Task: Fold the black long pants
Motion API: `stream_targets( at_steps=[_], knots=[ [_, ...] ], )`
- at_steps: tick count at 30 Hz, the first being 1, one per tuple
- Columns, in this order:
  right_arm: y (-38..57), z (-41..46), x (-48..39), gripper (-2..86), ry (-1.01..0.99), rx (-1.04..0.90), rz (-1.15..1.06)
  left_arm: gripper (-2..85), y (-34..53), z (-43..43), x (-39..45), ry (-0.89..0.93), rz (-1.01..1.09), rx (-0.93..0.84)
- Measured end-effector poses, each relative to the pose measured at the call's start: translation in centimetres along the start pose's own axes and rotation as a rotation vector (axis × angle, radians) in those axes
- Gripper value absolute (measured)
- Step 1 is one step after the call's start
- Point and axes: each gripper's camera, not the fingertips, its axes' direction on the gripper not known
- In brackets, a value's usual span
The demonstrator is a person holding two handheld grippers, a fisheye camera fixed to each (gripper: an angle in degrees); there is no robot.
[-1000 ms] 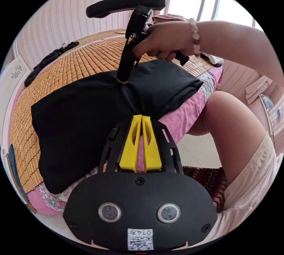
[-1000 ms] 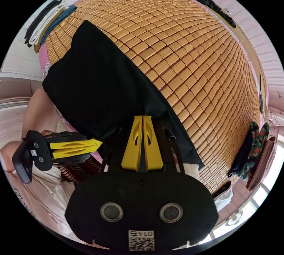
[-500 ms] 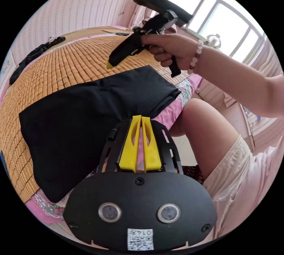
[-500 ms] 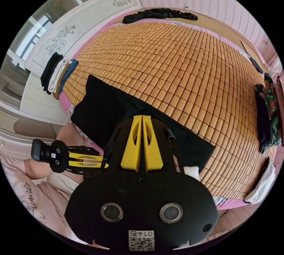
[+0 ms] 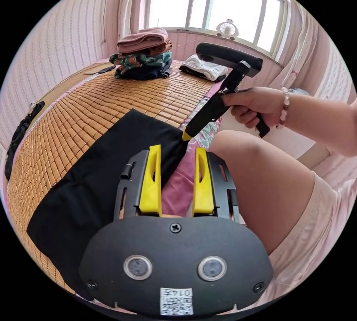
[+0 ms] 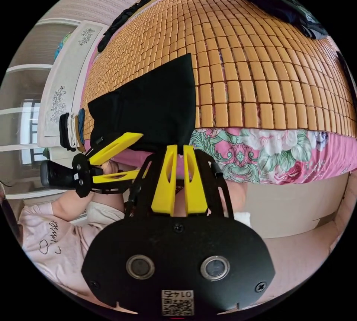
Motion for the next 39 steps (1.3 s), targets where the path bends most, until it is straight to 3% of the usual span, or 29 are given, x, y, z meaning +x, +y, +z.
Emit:
stream_targets(
  at_steps=[4, 6, 8, 12, 14, 19, 25, 30, 34, 37, 39],
  knots=[
    [1.3, -2.9, 0.7, 1.9, -0.140, 0.058, -0.074, 11.4, -2.0, 1.6, 0.7, -0.029, 0.026, -0.013],
    [2.1, -4.5, 0.8, 1.8, -0.271, 0.091, -0.126, 3.1, -2.9, 1.9, 1.4, -0.081, 0.048, -0.004],
    [3.3, -7.3, 2.0, 4.7, -0.343, 0.212, -0.151, 2.0, -3.1, 1.9, 1.5, -0.122, 0.032, -0.013],
    [3.8, -8.1, 7.5, 12.8, -0.282, 0.328, 0.047, 1.0, -2.2, 0.9, 1.0, -0.058, -0.032, 0.006],
    [3.0, -6.3, 10.6, 14.6, -0.375, 0.298, 0.175, 0.9, -2.0, -0.2, 1.4, -0.038, -0.020, 0.017],
    [1.9, -3.7, 11.9, 4.9, -0.489, 0.253, 0.189, 0.9, -1.6, -2.7, 2.6, 0.027, 0.000, 0.066],
    [5.4, -9.0, 11.3, 2.8, -0.420, 0.384, 0.123, 0.5, -3.0, -4.7, 2.4, 0.129, -0.050, 0.196],
    [5.9, -13.7, 7.5, 2.9, -0.366, 0.461, 0.007, 0.9, -3.7, -9.9, -0.8, 0.149, -0.184, 0.381],
    [2.2, -11.4, -1.9, 4.5, -0.409, 0.372, -0.220, 1.9, 0.5, -14.8, -5.9, 0.136, -0.315, 0.457],
    [-0.9, -5.7, -10.1, 7.9, -0.391, 0.293, -0.352, 4.2, 5.7, -18.7, -9.7, -0.015, -0.440, 0.405],
    [-2.6, -1.6, -13.5, 8.5, -0.322, 0.220, -0.396, 4.9, 10.6, -20.3, -13.2, -0.141, -0.610, 0.270]
  ],
)
